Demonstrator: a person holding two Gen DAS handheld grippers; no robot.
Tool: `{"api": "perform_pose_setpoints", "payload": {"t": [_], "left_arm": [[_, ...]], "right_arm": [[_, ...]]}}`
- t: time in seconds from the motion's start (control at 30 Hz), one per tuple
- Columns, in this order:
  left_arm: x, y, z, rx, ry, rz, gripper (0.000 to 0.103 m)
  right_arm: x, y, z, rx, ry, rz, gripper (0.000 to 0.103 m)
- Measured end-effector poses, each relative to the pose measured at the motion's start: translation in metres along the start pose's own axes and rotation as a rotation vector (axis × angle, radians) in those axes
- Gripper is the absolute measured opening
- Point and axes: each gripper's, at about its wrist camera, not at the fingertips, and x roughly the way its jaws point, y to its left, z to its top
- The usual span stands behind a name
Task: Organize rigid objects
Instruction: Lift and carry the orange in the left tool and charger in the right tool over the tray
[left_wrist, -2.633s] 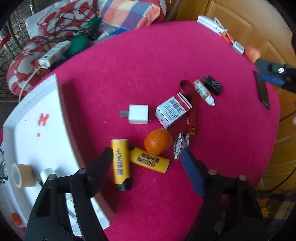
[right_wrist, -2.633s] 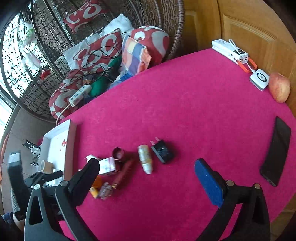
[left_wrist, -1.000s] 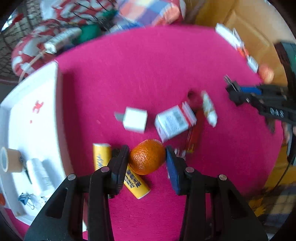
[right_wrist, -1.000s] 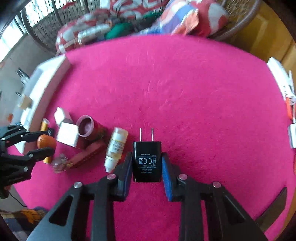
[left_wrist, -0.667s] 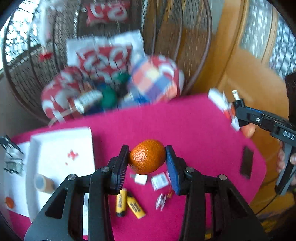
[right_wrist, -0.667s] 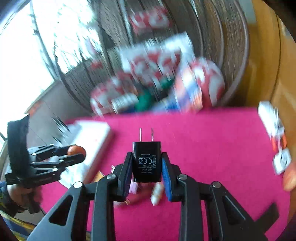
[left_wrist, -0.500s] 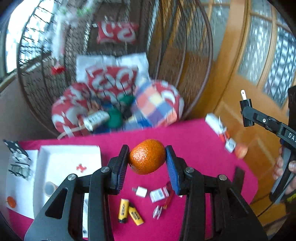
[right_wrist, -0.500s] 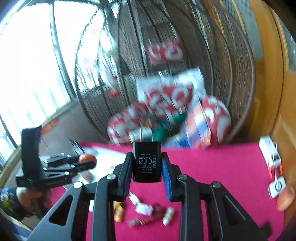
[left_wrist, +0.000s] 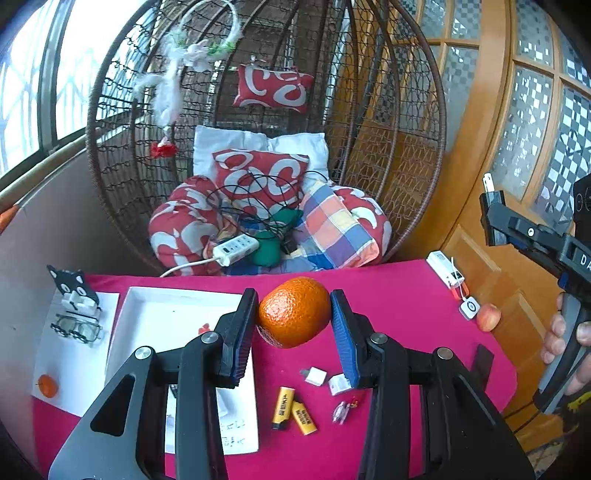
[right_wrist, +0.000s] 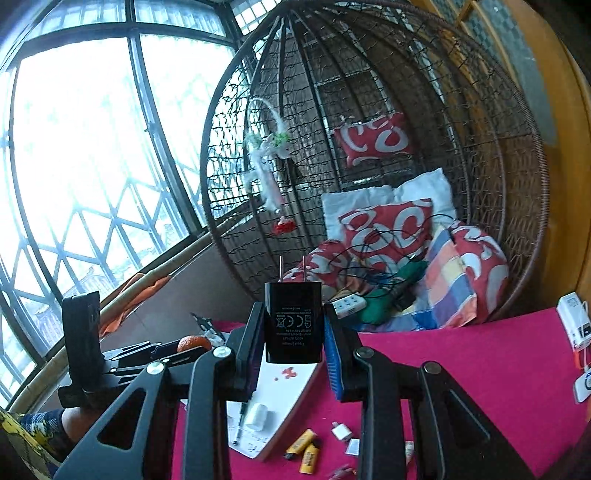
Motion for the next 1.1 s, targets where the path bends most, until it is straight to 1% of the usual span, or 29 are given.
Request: {"api": "perform_pose_setpoints", "payload": {"t": [0.13, 0.6, 1.1], "left_arm": [[-0.006, 0.013, -0.002, -0.012, -0.004, 0.005, 0.039], [-0.014, 0.059, -0.007, -0.040, 0.020, 0.019, 0.039], [-0.021, 0.105, -0.008, -0.054, 0.022, -0.010, 0.039]], "right_arm": [[0.008, 0.012, -0.001, -0.010, 0.009, 0.012, 0.029], [0.045, 0.044, -0.010, -0.010, 0.063, 0.045, 0.029], [0.076, 0.084, -0.016, -0.011, 0.106, 0.062, 0.029]]}}
